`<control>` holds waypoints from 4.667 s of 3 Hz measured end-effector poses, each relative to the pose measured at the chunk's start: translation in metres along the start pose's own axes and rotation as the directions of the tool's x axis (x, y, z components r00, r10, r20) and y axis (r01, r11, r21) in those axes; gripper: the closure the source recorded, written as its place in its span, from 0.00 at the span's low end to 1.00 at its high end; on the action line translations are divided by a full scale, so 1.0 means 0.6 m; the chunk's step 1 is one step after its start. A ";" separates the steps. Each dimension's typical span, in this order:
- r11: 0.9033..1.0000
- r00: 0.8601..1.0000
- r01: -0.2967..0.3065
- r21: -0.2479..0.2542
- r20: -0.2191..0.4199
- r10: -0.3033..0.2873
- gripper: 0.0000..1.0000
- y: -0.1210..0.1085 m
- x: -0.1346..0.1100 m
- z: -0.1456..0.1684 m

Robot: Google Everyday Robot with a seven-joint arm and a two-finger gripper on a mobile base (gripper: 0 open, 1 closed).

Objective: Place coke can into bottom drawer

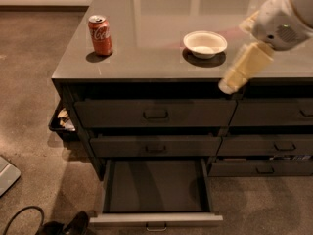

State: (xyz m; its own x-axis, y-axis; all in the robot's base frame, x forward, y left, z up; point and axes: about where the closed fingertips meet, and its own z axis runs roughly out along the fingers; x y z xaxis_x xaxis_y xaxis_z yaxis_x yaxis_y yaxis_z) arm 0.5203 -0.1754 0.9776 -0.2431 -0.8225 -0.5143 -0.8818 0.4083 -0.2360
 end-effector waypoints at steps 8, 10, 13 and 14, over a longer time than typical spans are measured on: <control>0.979 0.863 -0.186 0.083 0.491 0.123 0.00 -0.189 -0.363 0.264; 0.998 0.832 -0.064 -0.026 0.550 0.068 0.00 -0.196 -0.449 0.356; 0.995 0.798 -0.061 -0.083 0.595 0.099 0.00 -0.200 -0.469 0.418; 0.989 0.782 -0.056 -0.140 0.609 0.131 0.00 -0.199 -0.488 0.474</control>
Offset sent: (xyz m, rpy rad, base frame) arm 0.1575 0.1011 0.0193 0.3303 -0.2446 -0.1184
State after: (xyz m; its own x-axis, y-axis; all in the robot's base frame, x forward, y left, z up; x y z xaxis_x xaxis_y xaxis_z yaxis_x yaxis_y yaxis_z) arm 0.8115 0.1293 0.9215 -0.0593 -0.3488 -0.9353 -0.9149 0.3938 -0.0888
